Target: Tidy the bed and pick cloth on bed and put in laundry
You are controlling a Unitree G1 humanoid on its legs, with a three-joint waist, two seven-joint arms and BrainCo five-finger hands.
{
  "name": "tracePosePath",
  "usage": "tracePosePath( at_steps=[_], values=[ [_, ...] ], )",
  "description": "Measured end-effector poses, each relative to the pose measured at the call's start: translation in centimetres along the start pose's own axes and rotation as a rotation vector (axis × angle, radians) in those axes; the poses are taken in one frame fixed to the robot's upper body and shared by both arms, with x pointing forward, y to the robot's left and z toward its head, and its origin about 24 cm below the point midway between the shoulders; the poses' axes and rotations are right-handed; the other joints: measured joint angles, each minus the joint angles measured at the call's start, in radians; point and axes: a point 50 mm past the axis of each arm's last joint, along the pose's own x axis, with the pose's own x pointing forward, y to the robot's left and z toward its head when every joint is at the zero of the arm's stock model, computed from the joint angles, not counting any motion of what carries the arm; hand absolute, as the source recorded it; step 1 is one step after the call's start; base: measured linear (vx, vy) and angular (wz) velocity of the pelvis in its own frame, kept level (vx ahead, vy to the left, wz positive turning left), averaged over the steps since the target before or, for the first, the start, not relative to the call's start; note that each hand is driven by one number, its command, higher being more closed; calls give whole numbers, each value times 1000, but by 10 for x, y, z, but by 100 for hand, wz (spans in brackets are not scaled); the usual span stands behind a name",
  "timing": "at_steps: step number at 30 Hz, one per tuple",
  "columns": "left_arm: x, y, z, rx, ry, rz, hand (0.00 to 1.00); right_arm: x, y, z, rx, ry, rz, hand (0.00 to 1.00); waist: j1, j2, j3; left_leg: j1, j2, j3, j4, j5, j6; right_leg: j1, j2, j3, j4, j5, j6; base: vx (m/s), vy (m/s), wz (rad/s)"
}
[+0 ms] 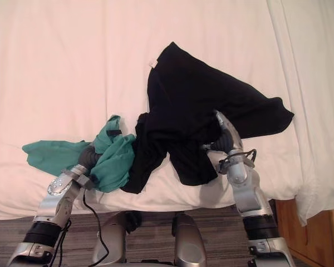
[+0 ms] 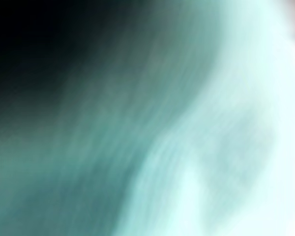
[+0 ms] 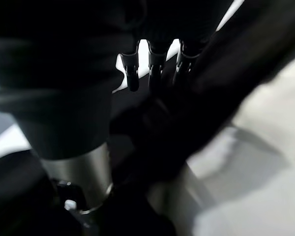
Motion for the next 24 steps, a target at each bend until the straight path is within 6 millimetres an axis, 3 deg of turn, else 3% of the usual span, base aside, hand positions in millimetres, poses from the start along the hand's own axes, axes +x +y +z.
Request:
tracePosePath(
  at_steps=[8, 11, 12, 15, 16, 19, 24],
  values=[
    [12, -3, 9, -38, -48, 62, 100, 12, 29, -19, -7, 82, 50, 0, 8, -20, 5, -2, 0, -82, -62, 32, -19, 24, 24, -53, -46, 47, -12, -48, -8, 20],
    [29, -8, 11, -84, -63, 72, 100, 20, 29, -25, 11, 108, 30, 0, 34, -18, 8, -3, -10, -95, -92, 56, -33, 28, 21, -66, -76, 53, -10, -110, -29, 5],
    [33, -9, 14, -89, -74, 72, 100, 24, 28, -25, 17, 111, 19, 100, 39, -19, 8, -5, -13, -106, -107, 66, -38, 28, 21, -84, -88, 53, -10, -144, -65, 10],
    [39, -10, 22, -89, -101, 75, 100, 32, 22, -22, 28, 103, -16, 100, 50, -28, 12, -22, -30, -130, -143, 89, -46, 13, 13, -107, -107, 22, -23, -176, -80, 13],
    [40, -10, 24, -93, -110, 76, 100, 35, 18, -20, 43, 99, -39, 100, 54, -34, 13, -36, -39, -138, -146, 100, -48, 4, 4, -110, -107, -7, -10, -189, -90, 15],
    [41, -8, 23, -105, -106, 88, 100, 40, 11, -19, 109, 102, -70, 100, 52, -28, 12, -46, -37, -156, -170, 132, -49, -16, 7, -136, -90, -10, -15, -167, -71, 19],
    [45, -7, 26, -112, -114, 91, 100, 40, 3, -22, 488, 94, -155, 100, 50, -23, 10, -46, -38, -168, -237, 186, -53, -43, 15, -138, -83, -8, -20, -68, -37, 8]
  ],
)
